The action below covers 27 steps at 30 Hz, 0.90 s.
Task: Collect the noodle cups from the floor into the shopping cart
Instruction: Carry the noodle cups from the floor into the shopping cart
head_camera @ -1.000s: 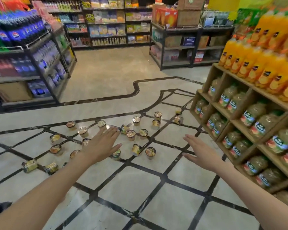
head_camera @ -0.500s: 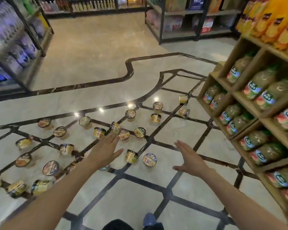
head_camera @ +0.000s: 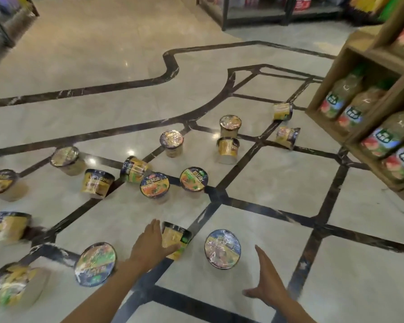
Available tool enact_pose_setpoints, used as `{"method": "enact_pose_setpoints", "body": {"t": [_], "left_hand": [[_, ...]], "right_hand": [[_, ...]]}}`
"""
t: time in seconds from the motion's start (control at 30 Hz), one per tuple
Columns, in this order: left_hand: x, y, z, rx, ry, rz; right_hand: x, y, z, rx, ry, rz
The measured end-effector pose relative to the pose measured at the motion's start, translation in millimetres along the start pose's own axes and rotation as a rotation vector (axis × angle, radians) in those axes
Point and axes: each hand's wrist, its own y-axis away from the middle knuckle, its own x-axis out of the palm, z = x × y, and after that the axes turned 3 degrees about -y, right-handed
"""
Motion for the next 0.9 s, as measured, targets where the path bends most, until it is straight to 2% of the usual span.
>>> {"method": "enact_pose_setpoints", "body": {"t": [0.07,0.17,0.23,0.33,0.47,0.6,0.7,0.9], "left_hand": [[40.5,-37.7,10.8,-0.063,0.075,-0.024],[84.1,-85.0,22.2,-0.132,0.227,-0.046],[105.4,-99.8,26.3,-0.174,0.300,-0.077],[117.8,-108.1,27.1,-0.236,0.362,-0.158],[104.8,-93.9,25.4,-0.271,0.455,-0.188],[49.2,-44.4,23.1,-0.350,0.557,-0.157],[-17.8,5.8,22.1,-0.372,0.621,-0.191],[-187.6,132.7,23.4,-0.430,0.817,-0.300]], "right_hand": [[38.4,-28.7,-16.4,-0.007,-0.140,-0.032],[80.3,-68.7,-30.7,-0.134,-0.369,-0.115],[98.3,-81.2,-34.1,-0.146,-0.417,-0.209],[105.3,-92.2,-28.0,-0.134,-0.481,-0.286],[94.3,-85.9,-5.8,-0.044,-0.586,-0.267],[50.6,-53.3,34.8,0.055,-0.666,-0.205],[-0.5,-24.1,85.6,0.074,-0.713,-0.132],[-110.3,38.3,233.0,-0.009,-0.725,0.053]]}}
